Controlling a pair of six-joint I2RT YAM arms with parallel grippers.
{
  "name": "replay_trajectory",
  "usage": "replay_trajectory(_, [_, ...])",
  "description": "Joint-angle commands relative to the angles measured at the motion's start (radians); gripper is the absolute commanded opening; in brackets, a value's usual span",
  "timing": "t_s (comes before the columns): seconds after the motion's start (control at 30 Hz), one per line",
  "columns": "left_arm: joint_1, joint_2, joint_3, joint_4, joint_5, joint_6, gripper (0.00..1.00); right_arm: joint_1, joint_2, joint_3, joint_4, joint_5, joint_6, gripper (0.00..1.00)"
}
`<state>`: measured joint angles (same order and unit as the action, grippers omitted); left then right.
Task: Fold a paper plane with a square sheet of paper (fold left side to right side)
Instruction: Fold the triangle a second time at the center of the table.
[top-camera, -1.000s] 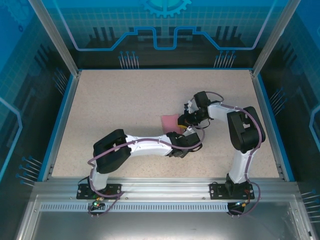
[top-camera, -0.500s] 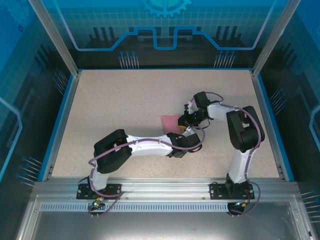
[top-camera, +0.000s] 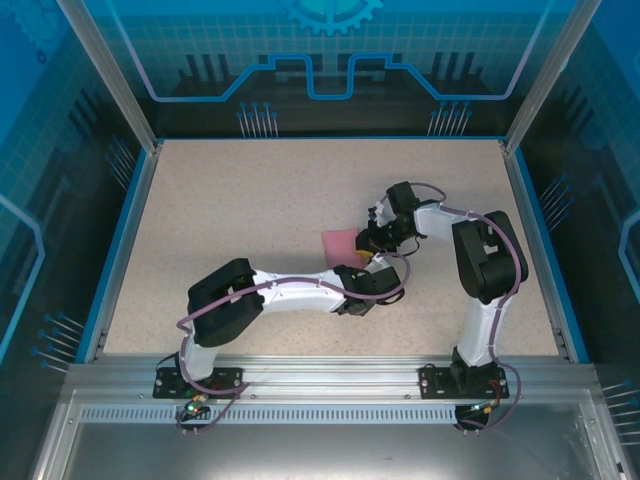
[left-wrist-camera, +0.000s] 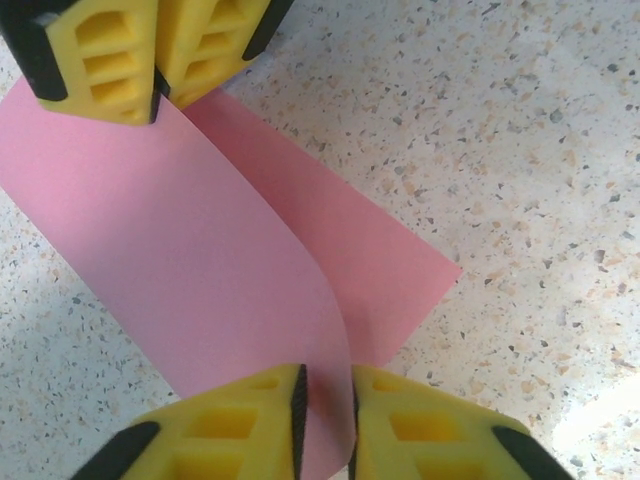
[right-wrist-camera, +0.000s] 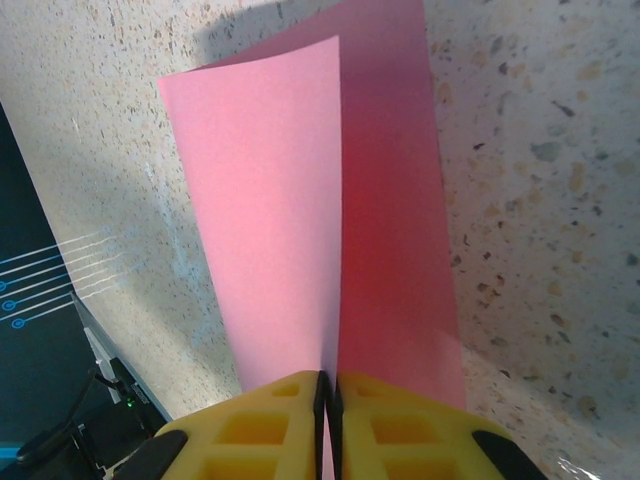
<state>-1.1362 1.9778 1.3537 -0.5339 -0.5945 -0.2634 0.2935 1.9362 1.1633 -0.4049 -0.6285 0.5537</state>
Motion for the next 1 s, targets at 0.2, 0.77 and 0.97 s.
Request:
replay_trajectory(0.2, [0.001,-0.026,0.015,0.008,0.027,-0.046,0.1,-0.007,0.005,0.026,-0.032,-0.003,-0.031,0.16])
replay_trajectory(0.77, [0.106,-0.161,-0.134,0.158,0.255,-0.113,0.06,-0.11,-0.298,-0.046,-0.056,0.002,-0.111,0.61])
replay_trajectory(0.97, [0.16,-0.228,-0.217,0.241,0.36,-0.153,0.06,-0.125,-0.371,-0.226,-0.036,-0.015,-0.117,0.19])
